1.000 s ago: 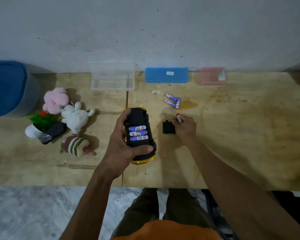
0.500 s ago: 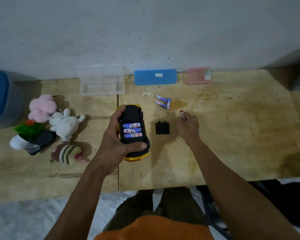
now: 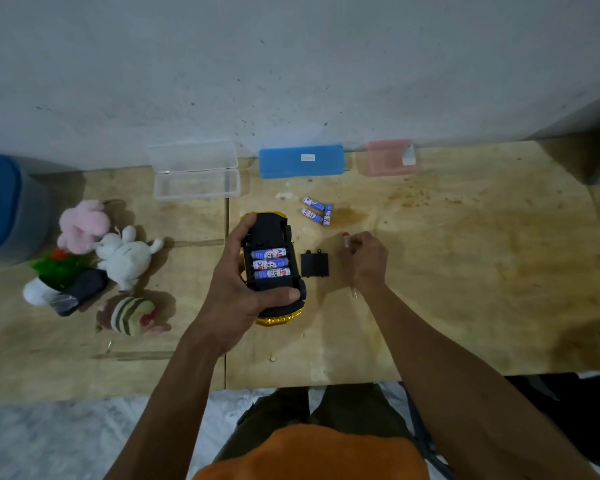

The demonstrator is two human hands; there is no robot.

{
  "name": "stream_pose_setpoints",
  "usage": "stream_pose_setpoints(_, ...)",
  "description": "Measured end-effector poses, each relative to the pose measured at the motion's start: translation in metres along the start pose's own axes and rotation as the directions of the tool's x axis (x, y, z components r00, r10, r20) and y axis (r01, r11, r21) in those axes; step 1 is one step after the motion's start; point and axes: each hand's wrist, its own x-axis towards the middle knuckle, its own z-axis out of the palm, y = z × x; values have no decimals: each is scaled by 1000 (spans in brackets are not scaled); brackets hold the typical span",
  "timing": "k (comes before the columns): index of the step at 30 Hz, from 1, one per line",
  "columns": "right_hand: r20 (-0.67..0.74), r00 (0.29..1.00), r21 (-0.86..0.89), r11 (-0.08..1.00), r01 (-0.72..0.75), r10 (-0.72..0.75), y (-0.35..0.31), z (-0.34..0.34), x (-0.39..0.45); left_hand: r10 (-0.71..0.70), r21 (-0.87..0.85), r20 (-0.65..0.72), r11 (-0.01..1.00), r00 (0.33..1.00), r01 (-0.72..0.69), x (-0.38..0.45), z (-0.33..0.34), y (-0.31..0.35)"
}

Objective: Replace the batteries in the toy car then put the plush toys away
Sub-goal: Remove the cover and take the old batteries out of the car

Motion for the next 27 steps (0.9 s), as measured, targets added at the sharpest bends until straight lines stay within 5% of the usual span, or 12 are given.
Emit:
stream_pose_setpoints(5,12,1000,-7,1000,29,-29,-17,-19,-10,8,10,-3,1000,1000,-8,0,5,3)
stream_pose_setpoints(11,-40,961,272,923,273,-272,-111,-80,-81,96,-8,9,995,995,-96,-5,5,25)
stream_pose_setpoints(16,53,883,202,871,448,-466,-165,-96,-147,218,-4,19,976,976,-218,-11,0,46)
stream_pose_setpoints(19,62,883,113,882,457,-466,-175,-88,-163,275,0,4,961,961,-275,-15,-7,56)
stream_pose_setpoints(27,108,936,280,913,295,-336,-194,-65,-191,340,13,9,940,940,-340,-29,-30,64)
